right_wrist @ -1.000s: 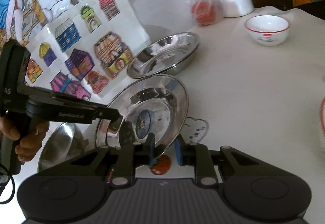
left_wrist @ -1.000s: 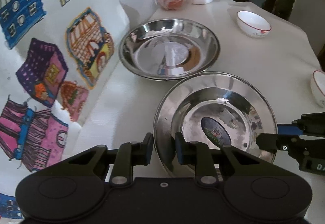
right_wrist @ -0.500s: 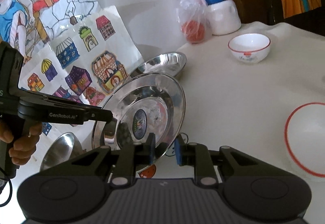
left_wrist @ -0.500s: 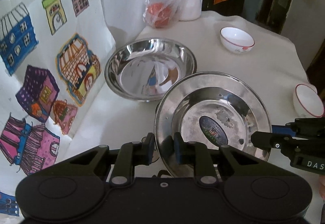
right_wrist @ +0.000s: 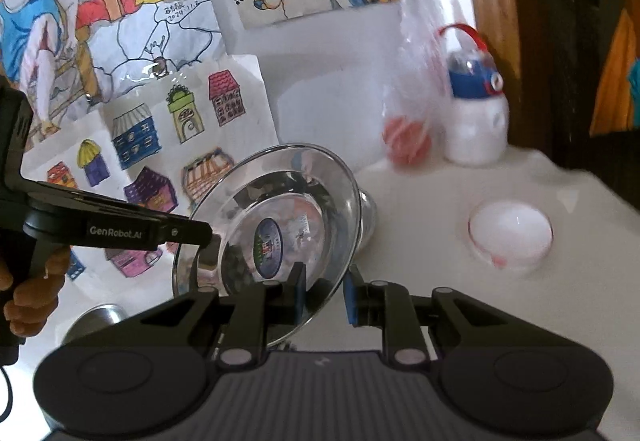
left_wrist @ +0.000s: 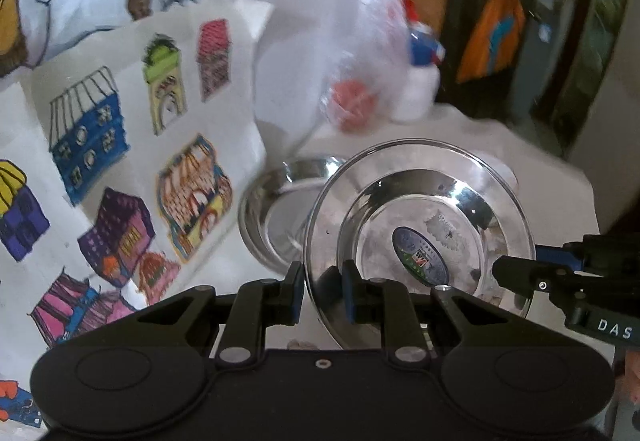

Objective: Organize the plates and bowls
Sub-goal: 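Lift the blue-labelled plate with both grippers and lower it onto the first plate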

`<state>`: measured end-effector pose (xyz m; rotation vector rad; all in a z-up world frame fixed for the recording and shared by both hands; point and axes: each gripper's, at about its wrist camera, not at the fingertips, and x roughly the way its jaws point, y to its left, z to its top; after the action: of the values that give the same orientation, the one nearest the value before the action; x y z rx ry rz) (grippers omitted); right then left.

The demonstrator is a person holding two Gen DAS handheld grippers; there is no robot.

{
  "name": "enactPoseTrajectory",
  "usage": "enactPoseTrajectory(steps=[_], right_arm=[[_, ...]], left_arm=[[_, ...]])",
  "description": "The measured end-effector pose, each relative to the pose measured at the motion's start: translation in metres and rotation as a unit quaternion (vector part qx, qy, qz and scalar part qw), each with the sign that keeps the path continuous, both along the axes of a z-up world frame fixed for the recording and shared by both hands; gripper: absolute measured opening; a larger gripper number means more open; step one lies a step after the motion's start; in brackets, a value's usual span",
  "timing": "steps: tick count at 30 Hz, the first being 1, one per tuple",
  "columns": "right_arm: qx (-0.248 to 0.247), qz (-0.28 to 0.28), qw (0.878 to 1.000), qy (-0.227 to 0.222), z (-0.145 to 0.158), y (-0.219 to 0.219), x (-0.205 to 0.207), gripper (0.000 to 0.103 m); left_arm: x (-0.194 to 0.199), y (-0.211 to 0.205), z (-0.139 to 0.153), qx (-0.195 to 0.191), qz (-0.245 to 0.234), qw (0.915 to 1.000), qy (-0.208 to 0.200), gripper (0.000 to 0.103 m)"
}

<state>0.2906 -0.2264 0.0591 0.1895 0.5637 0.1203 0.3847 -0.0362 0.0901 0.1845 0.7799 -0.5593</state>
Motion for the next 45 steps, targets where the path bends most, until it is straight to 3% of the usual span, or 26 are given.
enactPoseTrajectory(steps=[11, 21, 45], right_arm=[[-0.034, 0.028, 0.999, 0.012, -0.007, 0.013, 0.063, 0.022], [-0.039, 0.033, 0.998, 0.025, -0.022, 0.009, 0.088, 0.022], [-0.025, 0.035, 0.997, 0.067, -0.041, 0.007, 0.116, 0.024]], left_arm=[[0.052, 0.002, -0.016, -0.026, 0.072, 0.9968, 0.023, 0.022], [0.080, -0.006, -0.038, -0.024, 0.117, 0.9921, 0.038, 0.022], [0.107, -0.034, -0.057, 0.019, 0.147, 0.9876, 0.053, 0.023]])
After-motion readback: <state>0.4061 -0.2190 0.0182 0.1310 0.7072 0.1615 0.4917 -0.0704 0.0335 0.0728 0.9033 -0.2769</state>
